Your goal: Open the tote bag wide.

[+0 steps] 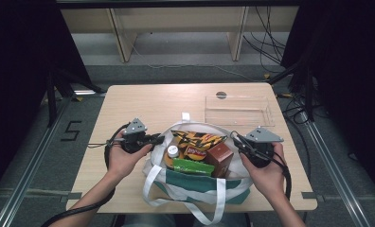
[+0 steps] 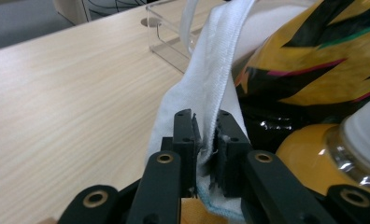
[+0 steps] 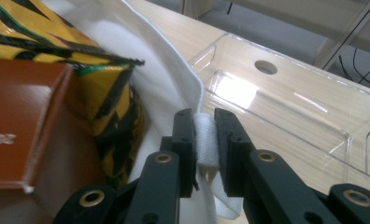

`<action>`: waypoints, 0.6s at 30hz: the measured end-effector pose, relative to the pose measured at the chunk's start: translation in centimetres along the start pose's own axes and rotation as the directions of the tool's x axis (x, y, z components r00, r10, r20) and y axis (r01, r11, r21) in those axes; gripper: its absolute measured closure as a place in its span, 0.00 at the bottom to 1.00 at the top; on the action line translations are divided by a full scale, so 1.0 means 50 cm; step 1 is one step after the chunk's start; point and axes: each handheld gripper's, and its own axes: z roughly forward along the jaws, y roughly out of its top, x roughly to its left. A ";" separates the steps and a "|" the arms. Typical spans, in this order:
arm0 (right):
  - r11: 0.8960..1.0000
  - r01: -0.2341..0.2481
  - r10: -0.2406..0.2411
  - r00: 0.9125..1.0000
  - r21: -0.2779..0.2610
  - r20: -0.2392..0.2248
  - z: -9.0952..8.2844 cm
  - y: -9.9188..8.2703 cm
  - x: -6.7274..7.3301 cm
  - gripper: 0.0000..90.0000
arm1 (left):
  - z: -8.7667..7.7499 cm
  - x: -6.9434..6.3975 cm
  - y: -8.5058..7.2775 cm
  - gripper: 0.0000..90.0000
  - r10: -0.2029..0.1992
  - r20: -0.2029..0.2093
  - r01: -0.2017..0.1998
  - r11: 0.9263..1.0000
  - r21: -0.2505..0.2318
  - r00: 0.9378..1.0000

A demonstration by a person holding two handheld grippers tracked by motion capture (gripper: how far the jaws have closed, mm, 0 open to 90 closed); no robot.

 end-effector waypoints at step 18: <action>0.995 -0.012 0.016 0.999 0.096 -0.044 0.051 -0.047 -0.007 0.88 | 0.033 0.007 -0.040 0.89 0.013 -0.017 -0.011 0.997 0.071 1.000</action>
